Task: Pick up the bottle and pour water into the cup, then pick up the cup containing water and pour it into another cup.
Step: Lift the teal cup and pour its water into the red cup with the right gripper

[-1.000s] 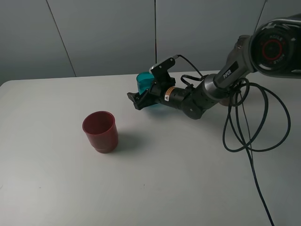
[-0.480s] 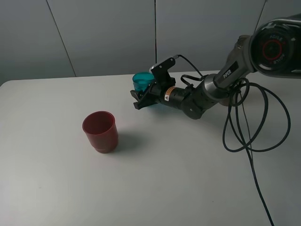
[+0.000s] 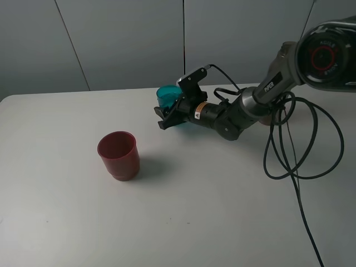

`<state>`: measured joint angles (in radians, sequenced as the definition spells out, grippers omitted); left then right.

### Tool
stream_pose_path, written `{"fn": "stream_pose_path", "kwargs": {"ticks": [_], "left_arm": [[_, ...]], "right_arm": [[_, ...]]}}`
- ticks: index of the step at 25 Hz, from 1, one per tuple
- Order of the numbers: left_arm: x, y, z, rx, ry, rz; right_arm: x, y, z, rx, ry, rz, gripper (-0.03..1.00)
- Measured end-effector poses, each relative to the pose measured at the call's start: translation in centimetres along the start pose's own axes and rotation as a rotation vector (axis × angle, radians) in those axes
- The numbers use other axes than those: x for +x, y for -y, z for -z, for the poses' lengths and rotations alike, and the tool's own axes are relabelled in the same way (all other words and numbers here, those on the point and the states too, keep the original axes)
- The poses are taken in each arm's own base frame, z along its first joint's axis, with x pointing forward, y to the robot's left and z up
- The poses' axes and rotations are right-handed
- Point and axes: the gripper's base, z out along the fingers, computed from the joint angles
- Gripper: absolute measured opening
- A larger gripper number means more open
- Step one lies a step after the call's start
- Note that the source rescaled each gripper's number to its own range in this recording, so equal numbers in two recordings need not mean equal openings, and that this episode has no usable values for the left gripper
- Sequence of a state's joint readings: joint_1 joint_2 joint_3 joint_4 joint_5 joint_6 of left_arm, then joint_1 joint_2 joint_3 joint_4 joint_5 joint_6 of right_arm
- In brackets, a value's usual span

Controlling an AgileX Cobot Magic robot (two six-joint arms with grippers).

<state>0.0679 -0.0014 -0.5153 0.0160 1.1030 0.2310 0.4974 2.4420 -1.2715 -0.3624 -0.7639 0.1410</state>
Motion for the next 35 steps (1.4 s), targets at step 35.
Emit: {"fn": "stream_pose_path", "kwargs": {"ticks": [35], "left_arm": [[0.0,0.0,0.0,0.000,0.000,0.000]], "right_arm": [[-6.2,-5.9,1.1,-0.266,0.076,0.269,0.02]]}}
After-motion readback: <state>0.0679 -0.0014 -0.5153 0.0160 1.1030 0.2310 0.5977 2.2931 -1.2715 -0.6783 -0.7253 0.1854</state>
